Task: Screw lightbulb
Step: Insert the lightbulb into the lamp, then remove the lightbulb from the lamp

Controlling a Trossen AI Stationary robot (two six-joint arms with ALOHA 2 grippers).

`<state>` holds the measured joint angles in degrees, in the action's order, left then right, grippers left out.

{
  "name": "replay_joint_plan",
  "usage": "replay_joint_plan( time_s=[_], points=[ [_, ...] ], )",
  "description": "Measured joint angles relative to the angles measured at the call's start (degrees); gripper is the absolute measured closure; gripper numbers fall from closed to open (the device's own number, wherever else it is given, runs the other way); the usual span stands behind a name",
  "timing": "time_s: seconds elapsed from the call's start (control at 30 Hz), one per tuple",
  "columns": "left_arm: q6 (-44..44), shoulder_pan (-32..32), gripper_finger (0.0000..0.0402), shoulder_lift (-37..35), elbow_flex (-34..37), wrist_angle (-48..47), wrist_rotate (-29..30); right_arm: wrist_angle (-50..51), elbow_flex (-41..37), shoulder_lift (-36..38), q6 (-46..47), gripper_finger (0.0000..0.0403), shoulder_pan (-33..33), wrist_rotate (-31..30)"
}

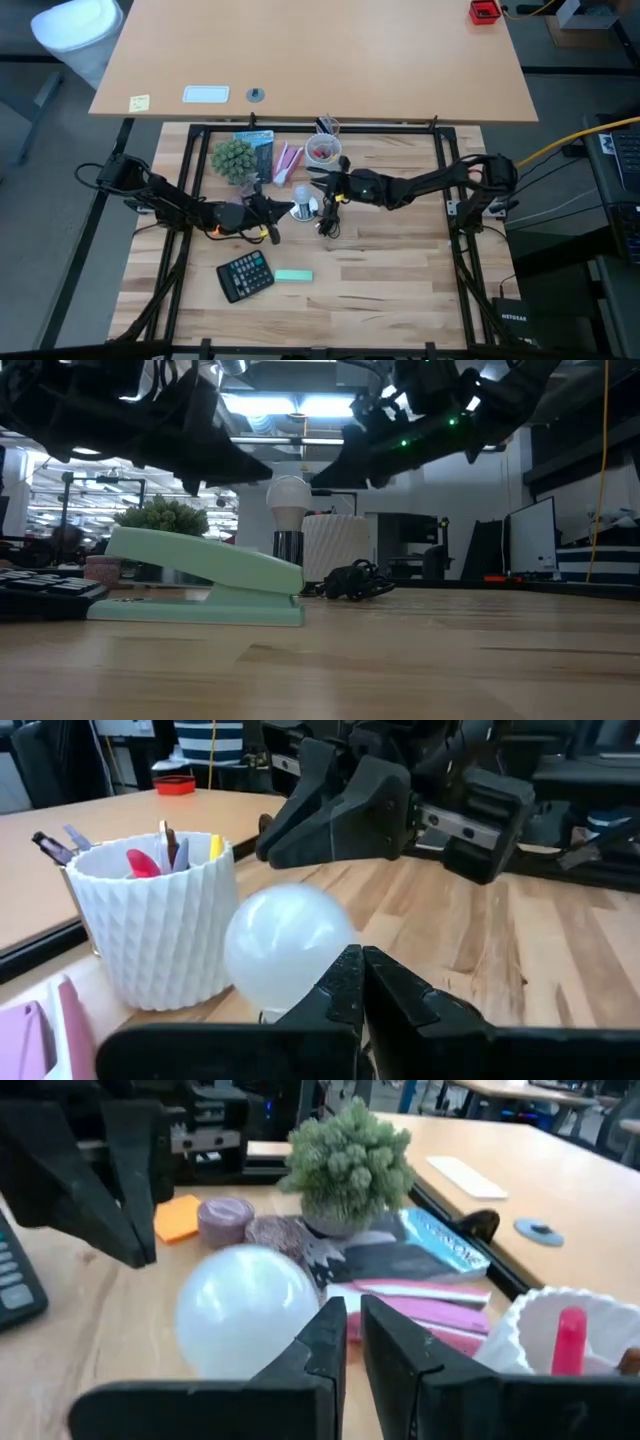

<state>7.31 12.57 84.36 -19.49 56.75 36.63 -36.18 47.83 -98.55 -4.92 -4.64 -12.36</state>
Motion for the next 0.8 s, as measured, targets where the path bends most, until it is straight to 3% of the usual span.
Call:
replay_joint_plan(
  time_s=[0.53,0.8],
  points=[
    [2.63,-4.80,0.0400,-0.07,0.00,-3.90,-0.18,0.35,-0.02,-1.46,4.63,0.0363,0.05,6.87],
    [2.82,-5.22,0.0400,-0.02,0.00,-5.07,4.95,0.66,-0.02,-1.46,6.22,0.0363,0.25,13.36]
  ],
)
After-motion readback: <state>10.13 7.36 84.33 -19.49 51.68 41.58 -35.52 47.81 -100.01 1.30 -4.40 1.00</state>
